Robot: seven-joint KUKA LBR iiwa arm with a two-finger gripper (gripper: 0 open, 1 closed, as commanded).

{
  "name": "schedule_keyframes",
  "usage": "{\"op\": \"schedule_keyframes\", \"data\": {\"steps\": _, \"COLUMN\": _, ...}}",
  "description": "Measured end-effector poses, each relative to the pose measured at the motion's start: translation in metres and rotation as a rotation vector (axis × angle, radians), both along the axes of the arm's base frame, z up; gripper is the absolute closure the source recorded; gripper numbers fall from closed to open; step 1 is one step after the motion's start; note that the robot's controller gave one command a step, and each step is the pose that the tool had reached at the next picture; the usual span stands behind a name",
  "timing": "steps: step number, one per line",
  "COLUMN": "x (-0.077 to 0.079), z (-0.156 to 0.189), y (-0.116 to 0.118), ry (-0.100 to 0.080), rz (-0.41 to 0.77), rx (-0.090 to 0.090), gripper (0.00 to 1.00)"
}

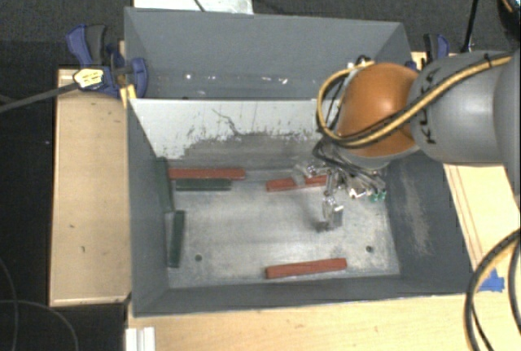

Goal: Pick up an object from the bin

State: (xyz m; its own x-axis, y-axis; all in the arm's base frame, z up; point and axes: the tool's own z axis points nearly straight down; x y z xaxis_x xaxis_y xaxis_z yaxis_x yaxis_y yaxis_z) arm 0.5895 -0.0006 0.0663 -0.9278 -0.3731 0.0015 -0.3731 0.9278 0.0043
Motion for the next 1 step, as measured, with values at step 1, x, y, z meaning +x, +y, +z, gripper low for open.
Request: {"op": "schedule_keyframes", "data": {"steps": 1, "x": 0.0046, "z": 0.0046, "y": 0.0228, "ry": -0.009, "rz": -0.095, "rx": -0.001, "gripper": 0.0}}
